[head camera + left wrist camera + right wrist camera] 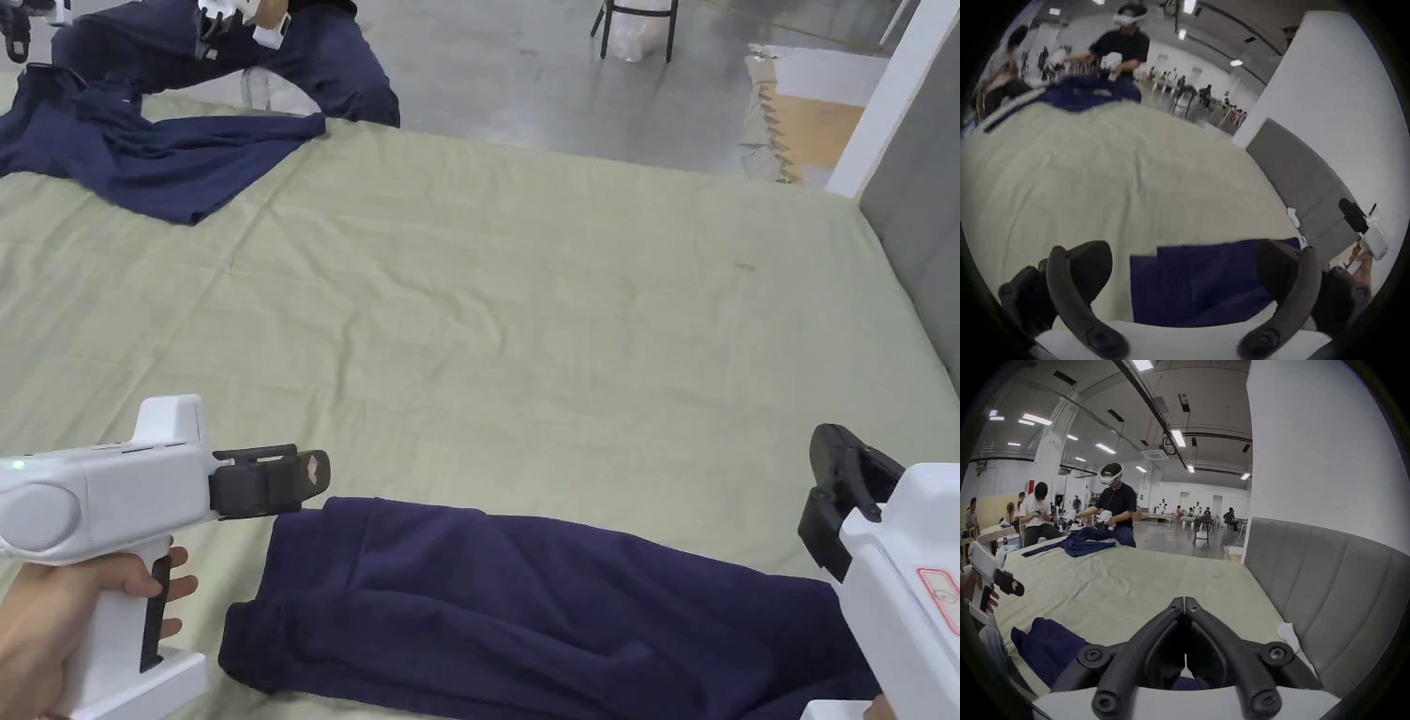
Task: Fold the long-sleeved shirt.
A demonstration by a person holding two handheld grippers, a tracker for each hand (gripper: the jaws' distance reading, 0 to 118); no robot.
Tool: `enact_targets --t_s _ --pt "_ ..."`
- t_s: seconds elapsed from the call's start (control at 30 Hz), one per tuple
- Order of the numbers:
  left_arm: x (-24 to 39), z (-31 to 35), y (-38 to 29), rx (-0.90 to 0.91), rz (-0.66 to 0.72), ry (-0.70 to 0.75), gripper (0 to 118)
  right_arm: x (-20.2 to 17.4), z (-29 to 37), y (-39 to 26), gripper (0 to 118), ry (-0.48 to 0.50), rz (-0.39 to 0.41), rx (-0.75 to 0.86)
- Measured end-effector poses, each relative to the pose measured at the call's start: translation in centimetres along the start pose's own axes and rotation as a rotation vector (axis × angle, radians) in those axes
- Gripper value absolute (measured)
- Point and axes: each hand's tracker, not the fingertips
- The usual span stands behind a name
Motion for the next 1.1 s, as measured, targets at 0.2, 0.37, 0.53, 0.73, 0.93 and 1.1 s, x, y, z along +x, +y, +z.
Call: enact_targets --t_s 0.2,0.37,0.53,0.73,0.93,1.1 --pt "-6.7 -4.3 -2.4 -0.328 0.333 -0.16 105 -0.4 -0.1 -0.7 0 0.015 -0.001 -0.035" --pt "-9.1 -5.4 -4.7 -0.262 0.493 -0.383 89 -0.2 0.0 -0.6 0 0.02 0.007 -0.039" --pt "-5.3 -7.9 -5.6 -0.29 0.41 -0.385 89 -0.4 0.1 -0.3 0 0.029 0.01 -0.026" --pt "-2.4 -11.0 -5.4 -0.405 0.277 -0.26 20 -0.7 -0.1 -0.5 0 0.043 0.0 -0.033" --pt "-3.9 -6.2 -3.5 -0.337 0.273 -0.302 20 -0.5 0.1 -0.8 0 0.047 -0.009 -0.038" --pt "-6.3 1.3 1.4 -0.215 0.191 -0.179 20 -0.3 -0.5 -0.5 0 0.05 -0.014 -0.032"
